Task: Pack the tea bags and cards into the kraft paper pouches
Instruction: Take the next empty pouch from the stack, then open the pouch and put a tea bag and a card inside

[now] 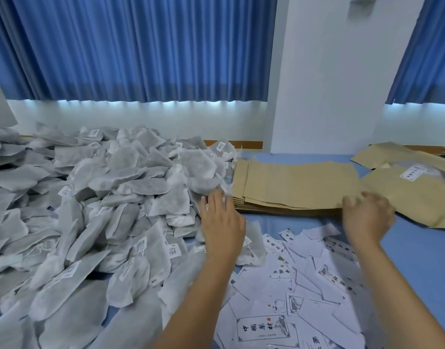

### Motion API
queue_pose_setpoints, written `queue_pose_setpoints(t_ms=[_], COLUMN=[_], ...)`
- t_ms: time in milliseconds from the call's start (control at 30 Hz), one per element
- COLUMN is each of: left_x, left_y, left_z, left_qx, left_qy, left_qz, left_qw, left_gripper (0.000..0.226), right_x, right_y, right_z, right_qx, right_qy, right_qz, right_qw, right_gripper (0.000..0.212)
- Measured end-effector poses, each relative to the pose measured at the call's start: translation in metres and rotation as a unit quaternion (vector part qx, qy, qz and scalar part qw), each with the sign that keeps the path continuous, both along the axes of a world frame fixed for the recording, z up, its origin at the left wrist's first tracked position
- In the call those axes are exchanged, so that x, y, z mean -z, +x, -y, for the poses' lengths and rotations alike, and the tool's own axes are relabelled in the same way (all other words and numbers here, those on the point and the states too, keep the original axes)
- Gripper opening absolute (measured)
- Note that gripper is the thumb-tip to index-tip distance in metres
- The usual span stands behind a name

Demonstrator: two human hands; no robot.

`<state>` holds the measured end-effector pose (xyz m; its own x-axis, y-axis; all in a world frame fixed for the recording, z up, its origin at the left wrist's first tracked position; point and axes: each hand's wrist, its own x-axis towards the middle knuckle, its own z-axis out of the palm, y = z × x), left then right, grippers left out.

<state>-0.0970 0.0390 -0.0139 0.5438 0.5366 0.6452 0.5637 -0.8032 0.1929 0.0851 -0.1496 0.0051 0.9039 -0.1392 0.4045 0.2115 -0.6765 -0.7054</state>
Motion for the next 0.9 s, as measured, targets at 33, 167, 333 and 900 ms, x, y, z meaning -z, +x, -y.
queue_pose_setpoints(t_ms=[33, 167, 333, 900], left_x=[0.003, 0.014, 0.013, 0.009], left_y=[0.002, 0.002, 0.000, 0.009], left_z=[-0.004, -0.022, -0.012, 0.073], left_qx=[-0.001, -0.054, -0.070, 0.404], left_qy=[-0.014, -0.061, -0.028, -0.131], left_qz=[-0.035, -0.135, -0.110, 0.010], left_qw=[0.999, 0.988, 0.991, 0.905], left_gripper=[0.044, 0.058, 0.040, 0.045], right_x=[0.000, 0.004, 0.005, -0.001], right_y=[0.017, 0.044, 0.034, -0.110], right_z=[0.008, 0.020, 0.025, 0.003], right_qx=[0.019, -0.016, -0.002, -0.472], right_qy=[0.001, 0.114, 0.118, 0.312], right_qz=[-0.075, -0.170, -0.032, -0.393], right_qw=[0.997, 0.979, 0.992, 0.725], right_gripper=[0.047, 0.053, 0.025, 0.014])
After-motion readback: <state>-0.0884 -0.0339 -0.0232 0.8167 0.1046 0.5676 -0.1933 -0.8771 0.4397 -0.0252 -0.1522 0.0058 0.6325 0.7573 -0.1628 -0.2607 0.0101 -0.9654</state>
